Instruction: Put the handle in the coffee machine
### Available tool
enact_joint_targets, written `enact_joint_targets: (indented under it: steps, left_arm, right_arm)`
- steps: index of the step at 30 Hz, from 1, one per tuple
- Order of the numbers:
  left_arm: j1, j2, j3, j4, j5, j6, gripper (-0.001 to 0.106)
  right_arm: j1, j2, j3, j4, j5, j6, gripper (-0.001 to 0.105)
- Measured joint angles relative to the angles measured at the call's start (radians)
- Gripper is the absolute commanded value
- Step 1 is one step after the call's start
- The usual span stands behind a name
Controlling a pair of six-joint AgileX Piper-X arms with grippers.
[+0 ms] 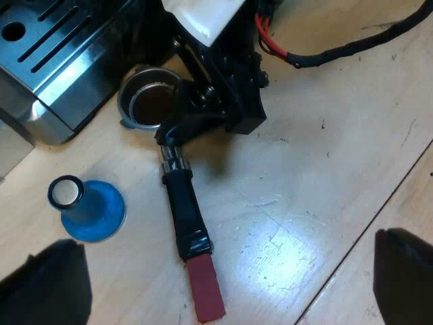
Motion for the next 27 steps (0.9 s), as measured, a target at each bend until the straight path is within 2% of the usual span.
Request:
enact_joint_targets:
  steps: [21, 23, 26, 27]
  left_arm:
    - [0.000, 0.000, 0.000, 0.000, 0.000, 0.000, 0.085]
    - [0.000, 0.000, 0.000, 0.000, 0.000, 0.000, 0.085]
    - [0.000, 0.000, 0.000, 0.000, 0.000, 0.000, 0.085]
    - [0.000, 0.000, 0.000, 0.000, 0.000, 0.000, 0.085]
  right_arm:
    - [0.000, 0.045, 0.000, -0.052, 0.024, 0.046, 0.077]
    - [0.000, 0.045, 0.000, -0.052, 0.026, 0.046, 0.074]
    - [0.000, 0.045, 0.000, -0.052, 0.025, 0.053, 0.061]
    - [0.000, 0.045, 0.000, -0.052, 0.025, 0.055, 0.054]
